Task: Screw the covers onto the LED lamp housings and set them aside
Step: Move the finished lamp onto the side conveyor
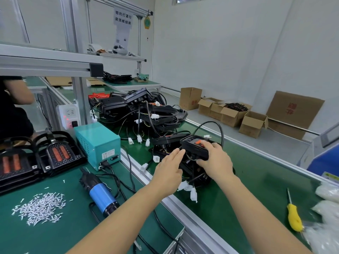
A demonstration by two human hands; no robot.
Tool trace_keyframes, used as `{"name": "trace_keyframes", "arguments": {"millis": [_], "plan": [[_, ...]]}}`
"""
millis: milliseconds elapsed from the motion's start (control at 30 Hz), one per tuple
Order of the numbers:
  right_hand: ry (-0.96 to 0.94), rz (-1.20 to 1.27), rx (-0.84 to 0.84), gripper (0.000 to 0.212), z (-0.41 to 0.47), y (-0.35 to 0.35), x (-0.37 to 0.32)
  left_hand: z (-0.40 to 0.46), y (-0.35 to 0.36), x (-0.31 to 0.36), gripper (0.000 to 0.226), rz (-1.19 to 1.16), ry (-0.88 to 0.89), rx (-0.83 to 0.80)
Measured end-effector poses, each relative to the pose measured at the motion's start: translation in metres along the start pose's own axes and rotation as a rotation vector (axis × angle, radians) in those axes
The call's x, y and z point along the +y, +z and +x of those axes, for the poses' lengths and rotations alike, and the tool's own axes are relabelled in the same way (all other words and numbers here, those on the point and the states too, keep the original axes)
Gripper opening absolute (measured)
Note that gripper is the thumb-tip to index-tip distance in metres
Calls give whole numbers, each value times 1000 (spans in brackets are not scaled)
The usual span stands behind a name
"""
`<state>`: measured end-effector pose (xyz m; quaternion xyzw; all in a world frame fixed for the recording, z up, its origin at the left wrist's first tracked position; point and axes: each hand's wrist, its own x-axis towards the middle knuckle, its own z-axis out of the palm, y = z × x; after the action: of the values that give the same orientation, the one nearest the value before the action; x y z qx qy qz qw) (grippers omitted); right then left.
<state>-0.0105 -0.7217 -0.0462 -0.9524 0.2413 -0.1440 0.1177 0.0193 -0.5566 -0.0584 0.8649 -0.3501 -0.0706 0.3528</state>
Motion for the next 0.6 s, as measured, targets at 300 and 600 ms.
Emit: {"name": "trace_keyframes", "arguments": {"millis": [300,600], "plan": [[1,-222,88,69,-9,-3,28,-3,3,-4,61,-47,-24,-25],[3,-565,112,61,-9,-6,21,-8,9,-10,60,-11,-35,-58]]}}
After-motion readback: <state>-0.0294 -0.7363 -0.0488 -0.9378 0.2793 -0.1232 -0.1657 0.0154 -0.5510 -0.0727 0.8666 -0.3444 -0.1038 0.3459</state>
